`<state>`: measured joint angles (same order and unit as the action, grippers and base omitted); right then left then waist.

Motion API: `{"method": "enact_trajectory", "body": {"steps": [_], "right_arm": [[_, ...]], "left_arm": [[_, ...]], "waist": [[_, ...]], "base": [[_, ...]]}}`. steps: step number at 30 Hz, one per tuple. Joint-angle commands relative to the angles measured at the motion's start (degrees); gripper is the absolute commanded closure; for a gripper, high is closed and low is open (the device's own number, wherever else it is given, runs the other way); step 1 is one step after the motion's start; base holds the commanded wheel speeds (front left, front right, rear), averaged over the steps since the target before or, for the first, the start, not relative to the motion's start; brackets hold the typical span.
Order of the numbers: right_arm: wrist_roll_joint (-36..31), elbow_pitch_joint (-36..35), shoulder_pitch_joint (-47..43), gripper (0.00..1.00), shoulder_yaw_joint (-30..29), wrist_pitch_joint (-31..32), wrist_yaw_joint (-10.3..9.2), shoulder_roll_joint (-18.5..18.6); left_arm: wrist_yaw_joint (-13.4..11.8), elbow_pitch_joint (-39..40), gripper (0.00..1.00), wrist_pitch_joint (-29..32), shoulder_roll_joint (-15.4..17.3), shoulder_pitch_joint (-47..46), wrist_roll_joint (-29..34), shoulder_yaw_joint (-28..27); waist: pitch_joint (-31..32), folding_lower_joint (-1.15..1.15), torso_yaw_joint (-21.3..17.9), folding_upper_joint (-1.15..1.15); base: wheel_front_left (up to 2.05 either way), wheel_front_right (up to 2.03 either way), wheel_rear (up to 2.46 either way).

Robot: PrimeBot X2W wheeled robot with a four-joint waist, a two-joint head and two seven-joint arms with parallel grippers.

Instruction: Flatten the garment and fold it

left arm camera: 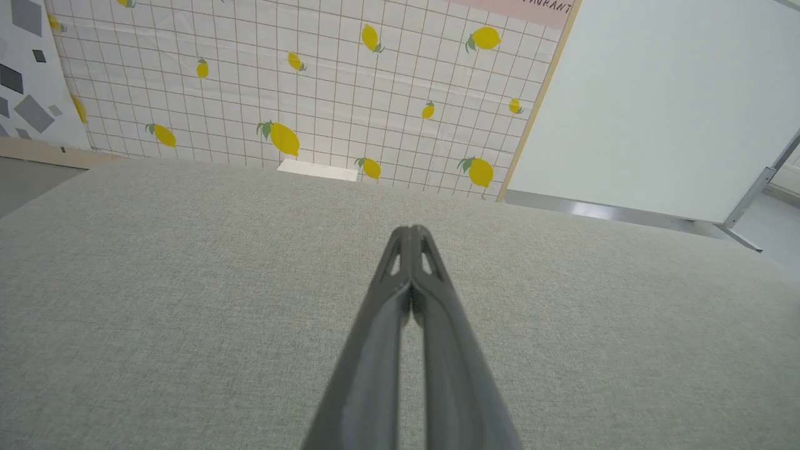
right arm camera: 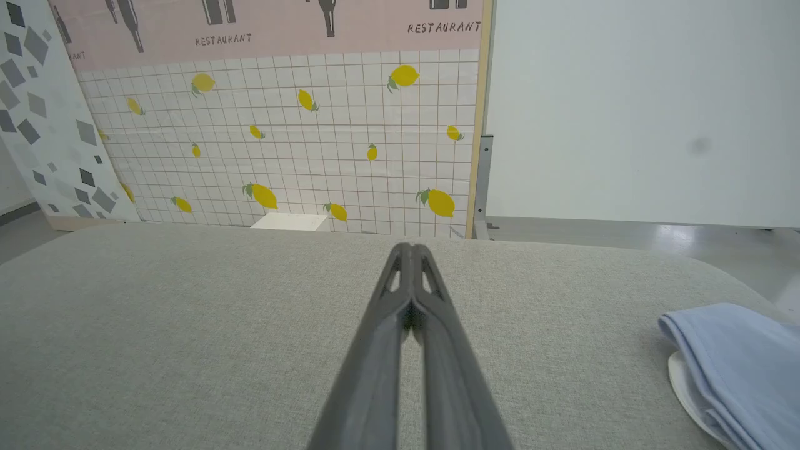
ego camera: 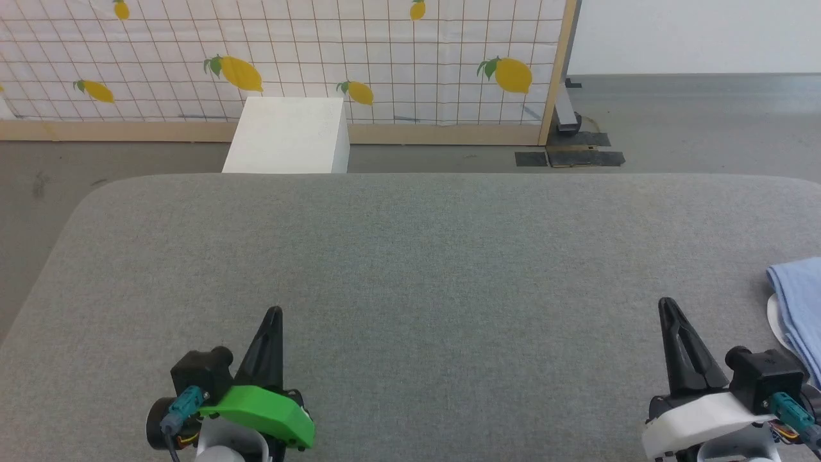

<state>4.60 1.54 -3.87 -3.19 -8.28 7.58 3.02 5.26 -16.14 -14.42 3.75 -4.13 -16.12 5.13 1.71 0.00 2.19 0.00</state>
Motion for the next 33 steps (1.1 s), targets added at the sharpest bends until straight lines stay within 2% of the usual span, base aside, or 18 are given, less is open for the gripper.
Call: {"method": "enact_trajectory", "body": {"steps": [1, 33], "right_arm": [[-0.14, -0.05, 0.13, 1.0, 0.09, 0.16, 0.0, 0.0], [-1.32, -0.45, 1.12, 1.0, 0.91, 2.3, -0.03, -0.04]], "left_arm": [[-0.18, 0.44, 1.0, 0.23, -0.03, 0.14, 0.51, -0.13], [-1.52, 4.59, 1.0, 3.98, -0.25, 1.2, 4.64, -1.45]], "waist": [[-0.01, 0.0, -0.02, 0.0], [-0.46, 0.0, -0.6, 0.0]], "base": [[0.0, 0.0, 0.0], [0.0, 0.0, 0.0]]}}
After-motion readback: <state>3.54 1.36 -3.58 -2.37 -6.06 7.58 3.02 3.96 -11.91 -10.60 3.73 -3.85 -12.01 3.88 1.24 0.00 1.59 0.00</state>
